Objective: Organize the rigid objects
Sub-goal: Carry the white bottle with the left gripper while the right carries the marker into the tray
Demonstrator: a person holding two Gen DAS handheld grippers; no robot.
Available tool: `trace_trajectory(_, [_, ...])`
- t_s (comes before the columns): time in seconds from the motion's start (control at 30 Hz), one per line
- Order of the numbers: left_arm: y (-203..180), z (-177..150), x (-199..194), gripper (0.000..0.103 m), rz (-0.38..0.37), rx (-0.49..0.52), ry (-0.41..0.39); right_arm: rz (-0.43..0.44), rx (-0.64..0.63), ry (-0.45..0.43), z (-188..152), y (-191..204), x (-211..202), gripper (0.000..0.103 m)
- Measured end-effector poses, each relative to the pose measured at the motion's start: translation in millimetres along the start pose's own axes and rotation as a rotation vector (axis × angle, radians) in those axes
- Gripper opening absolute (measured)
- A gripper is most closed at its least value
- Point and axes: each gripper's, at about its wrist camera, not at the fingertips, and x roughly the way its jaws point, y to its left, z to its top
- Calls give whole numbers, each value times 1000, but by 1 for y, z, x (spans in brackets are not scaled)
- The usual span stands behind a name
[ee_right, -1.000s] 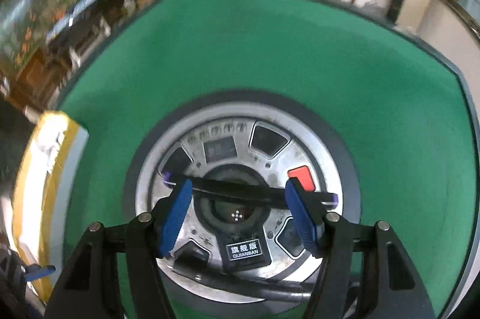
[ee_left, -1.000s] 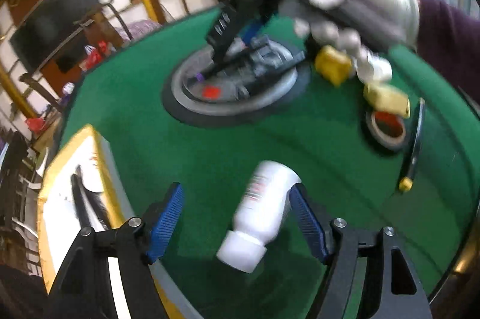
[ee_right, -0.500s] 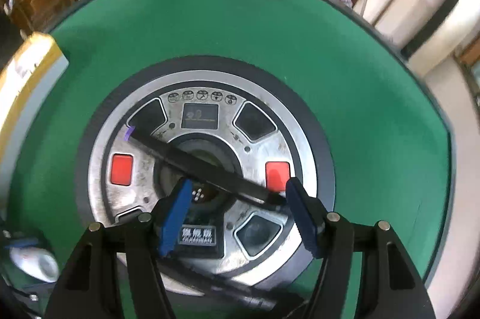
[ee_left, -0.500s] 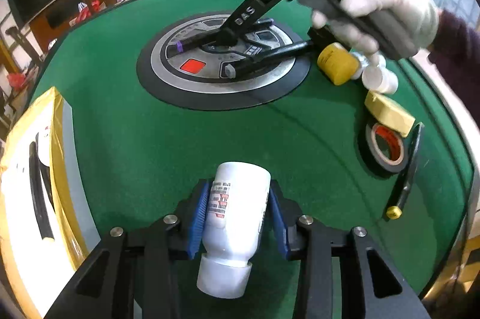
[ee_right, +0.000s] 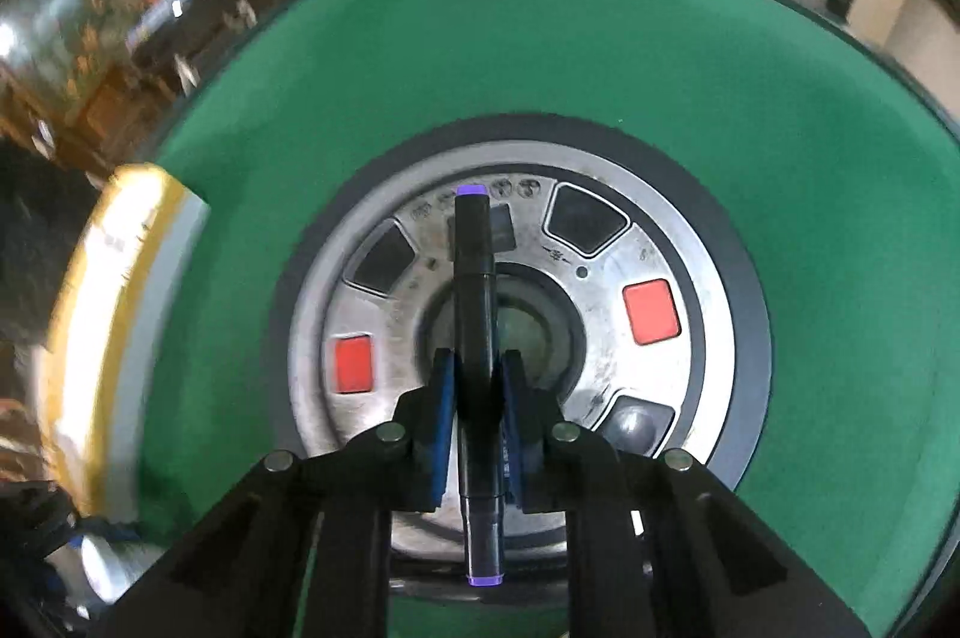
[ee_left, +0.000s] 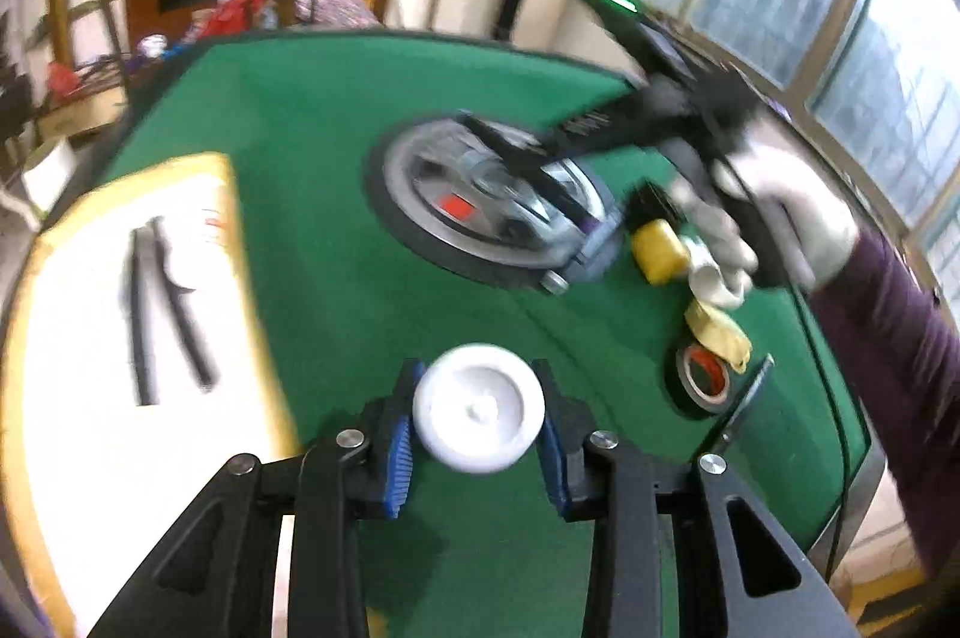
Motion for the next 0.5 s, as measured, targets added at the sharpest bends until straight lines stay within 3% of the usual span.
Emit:
trace_trajectory(0.13, [46, 1, -28, 37, 72, -84, -49, 135, 43, -62, -10, 13, -34, 14])
trace_trajectory(0.17, [62, 2, -35, 36, 18, -134, -57, 155, 46, -69, -11, 19, -40, 14])
trace_trajectory(0.27, [96, 5, -46, 37, -18, -232, -74, 235, 31, -78, -17, 52, -52, 14])
trace_trajectory(0.4, [115, 10, -53, 36, -42, -281, -102, 319, -6, -63, -23, 109, -45, 14])
trace_trajectory(0.5, [127, 5, -62, 36, -117, -328, -136, 371, -21, -44, -38, 149, -28, 14])
